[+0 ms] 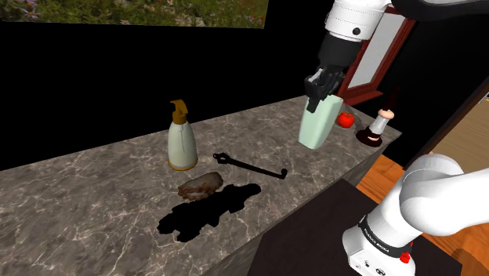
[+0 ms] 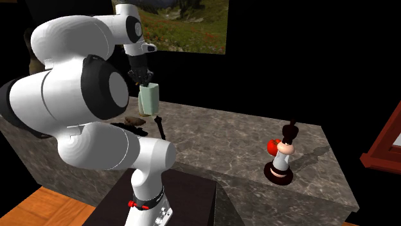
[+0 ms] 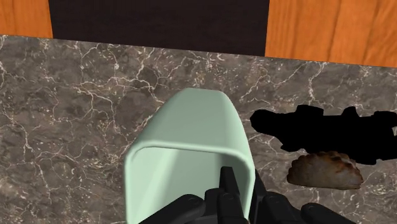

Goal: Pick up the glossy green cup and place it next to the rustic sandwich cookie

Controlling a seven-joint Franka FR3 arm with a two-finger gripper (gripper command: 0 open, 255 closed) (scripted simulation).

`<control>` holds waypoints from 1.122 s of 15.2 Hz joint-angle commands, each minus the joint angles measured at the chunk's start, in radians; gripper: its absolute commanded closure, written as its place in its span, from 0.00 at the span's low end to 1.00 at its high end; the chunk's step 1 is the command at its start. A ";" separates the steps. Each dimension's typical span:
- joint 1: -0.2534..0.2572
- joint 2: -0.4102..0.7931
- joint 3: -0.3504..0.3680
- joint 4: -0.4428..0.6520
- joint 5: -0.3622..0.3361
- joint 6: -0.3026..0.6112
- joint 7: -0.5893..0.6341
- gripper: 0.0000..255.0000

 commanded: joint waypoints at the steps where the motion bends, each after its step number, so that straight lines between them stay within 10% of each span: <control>1: 0.012 0.015 0.046 0.014 0.026 0.005 0.050 1.00; 6: 0.031 0.082 0.165 0.085 0.079 0.016 0.177 1.00; 17: 0.045 0.059 0.190 -0.076 0.104 0.155 0.172 1.00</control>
